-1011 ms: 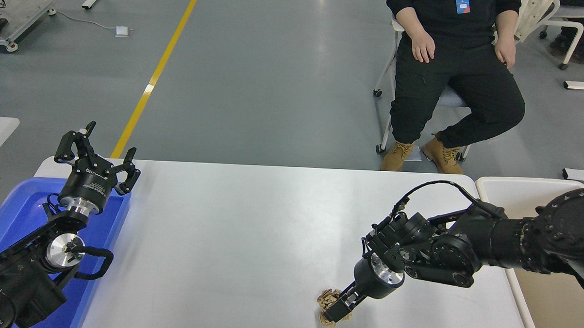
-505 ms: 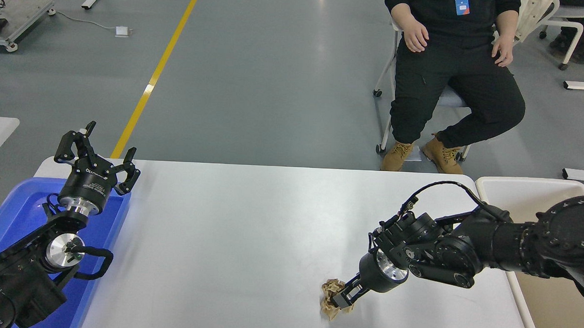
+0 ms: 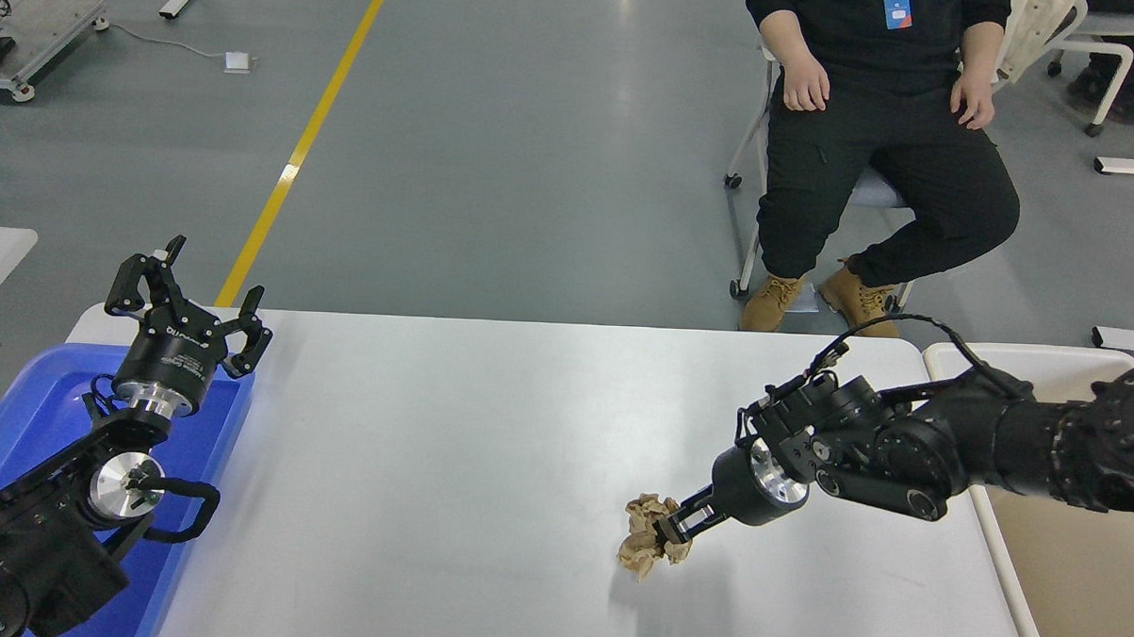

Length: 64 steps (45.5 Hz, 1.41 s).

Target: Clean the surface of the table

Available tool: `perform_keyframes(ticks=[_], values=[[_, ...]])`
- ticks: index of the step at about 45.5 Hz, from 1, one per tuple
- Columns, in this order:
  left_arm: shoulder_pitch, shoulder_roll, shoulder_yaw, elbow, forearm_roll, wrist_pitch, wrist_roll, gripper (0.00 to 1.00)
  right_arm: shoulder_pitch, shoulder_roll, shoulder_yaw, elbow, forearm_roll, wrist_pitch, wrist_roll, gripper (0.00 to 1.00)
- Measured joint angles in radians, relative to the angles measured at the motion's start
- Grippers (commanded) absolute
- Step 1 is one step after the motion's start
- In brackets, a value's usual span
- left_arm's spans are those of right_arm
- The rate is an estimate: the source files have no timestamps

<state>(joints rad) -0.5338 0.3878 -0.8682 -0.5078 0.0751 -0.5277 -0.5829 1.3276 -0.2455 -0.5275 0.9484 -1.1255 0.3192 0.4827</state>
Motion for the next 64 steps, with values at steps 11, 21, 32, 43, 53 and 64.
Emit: perform_keyframes(ticks=[11, 21, 32, 43, 53, 64], values=[[0.0, 0.0, 0.0, 0.0, 0.0, 0.0, 0.0, 1.0, 0.078, -0.096, 0.165, 0.108, 0.054, 0.049, 0.017, 0.0], [0.0, 0.0, 0.0, 0.0, 0.0, 0.0, 0.0, 1.0, 0.167, -0.159, 0.246, 0.135, 0.178, 0.089, 0.022, 0.0], [0.0, 0.0, 0.0, 0.0, 0.0, 0.0, 0.0, 1.0, 0.215, -0.192, 0.334, 0.002, 0.307, 0.106, 0.022, 0.0], [0.0, 0.0, 0.0, 0.0, 0.0, 0.0, 0.0, 1.0, 0.206, -0.197, 0.37, -0.337, 0.481, 0.12, 0.017, 0.0], [0.0, 0.0, 0.0, 0.0, 0.0, 0.0, 0.0, 1.0, 0.14, -0.19, 0.381, -0.674, 0.595, 0.12, 0.01, 0.0], [0.0, 0.0, 0.0, 0.0, 0.0, 0.0, 0.0, 1.0, 0.016, -0.191, 0.385, -0.969, 0.669, 0.09, -0.009, 0.0]])
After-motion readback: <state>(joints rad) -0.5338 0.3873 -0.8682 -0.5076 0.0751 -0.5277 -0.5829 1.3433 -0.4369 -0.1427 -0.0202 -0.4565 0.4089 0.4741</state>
